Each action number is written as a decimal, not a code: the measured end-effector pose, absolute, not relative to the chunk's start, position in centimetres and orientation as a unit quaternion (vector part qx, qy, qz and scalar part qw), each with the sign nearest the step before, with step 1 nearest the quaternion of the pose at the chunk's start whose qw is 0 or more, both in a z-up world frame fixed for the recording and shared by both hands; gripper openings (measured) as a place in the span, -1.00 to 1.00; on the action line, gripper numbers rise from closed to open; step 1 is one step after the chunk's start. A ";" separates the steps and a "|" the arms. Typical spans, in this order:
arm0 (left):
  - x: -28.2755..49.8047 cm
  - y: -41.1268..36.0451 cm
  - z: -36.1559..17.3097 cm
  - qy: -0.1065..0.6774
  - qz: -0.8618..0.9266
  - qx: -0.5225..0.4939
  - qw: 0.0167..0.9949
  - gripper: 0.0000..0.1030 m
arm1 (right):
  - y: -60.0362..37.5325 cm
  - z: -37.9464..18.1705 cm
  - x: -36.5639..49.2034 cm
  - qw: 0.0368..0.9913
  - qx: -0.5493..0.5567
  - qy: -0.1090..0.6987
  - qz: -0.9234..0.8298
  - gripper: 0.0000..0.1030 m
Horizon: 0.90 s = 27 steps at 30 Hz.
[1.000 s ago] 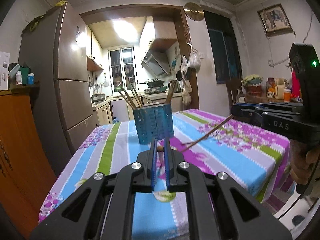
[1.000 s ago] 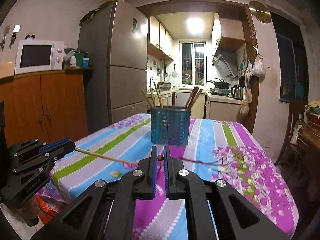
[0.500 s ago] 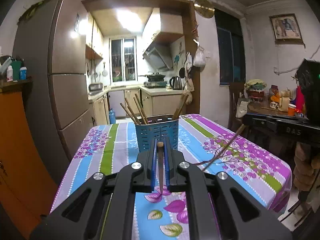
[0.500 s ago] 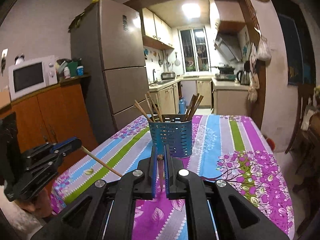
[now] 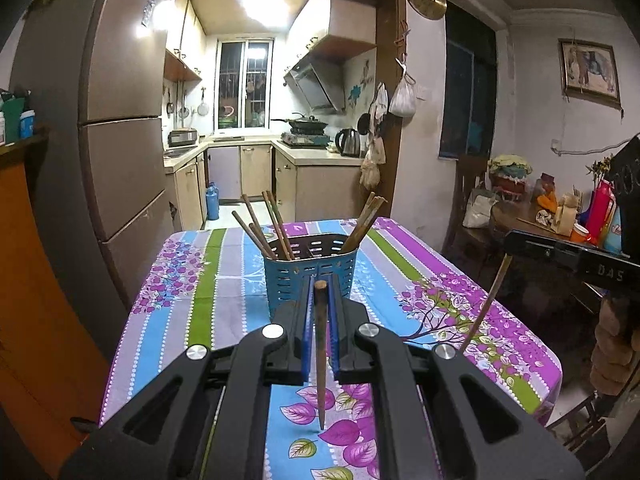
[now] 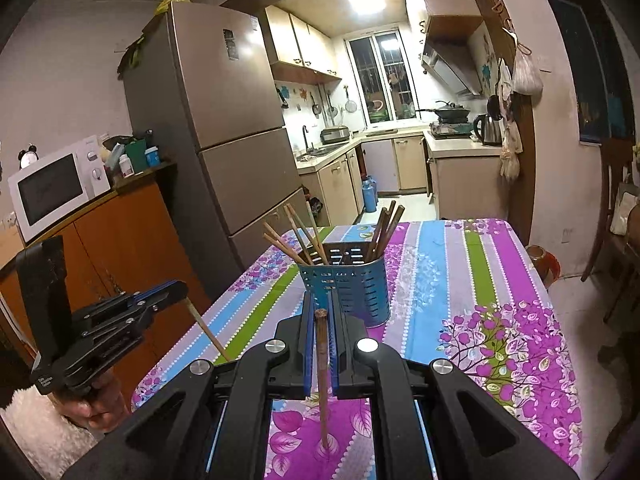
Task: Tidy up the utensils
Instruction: 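Lift both held chopsticks and carry them over the blue holder, then lower the chopsticks into the holder and open both tools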
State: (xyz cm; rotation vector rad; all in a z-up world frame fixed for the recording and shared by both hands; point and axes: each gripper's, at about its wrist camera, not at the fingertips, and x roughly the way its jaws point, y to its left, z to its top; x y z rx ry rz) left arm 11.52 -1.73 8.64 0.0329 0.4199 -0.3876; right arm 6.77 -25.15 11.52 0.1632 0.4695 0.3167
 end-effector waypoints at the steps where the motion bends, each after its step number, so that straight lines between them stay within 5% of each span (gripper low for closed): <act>1: 11.7 -1.9 8.8 0.208 -0.191 0.019 0.959 -0.89 | -25.0 11.8 6.8 0.957 0.077 0.232 0.156 -0.85; 11: 14.2 -2.5 11.5 0.212 -0.201 0.017 0.956 -0.89 | -23.5 14.0 9.1 0.956 0.043 0.249 0.149 -0.85; 27: 23.3 -5.8 22.8 0.117 -0.183 0.004 0.976 -0.89 | -22.7 25.9 18.0 0.987 0.027 0.112 0.112 -0.85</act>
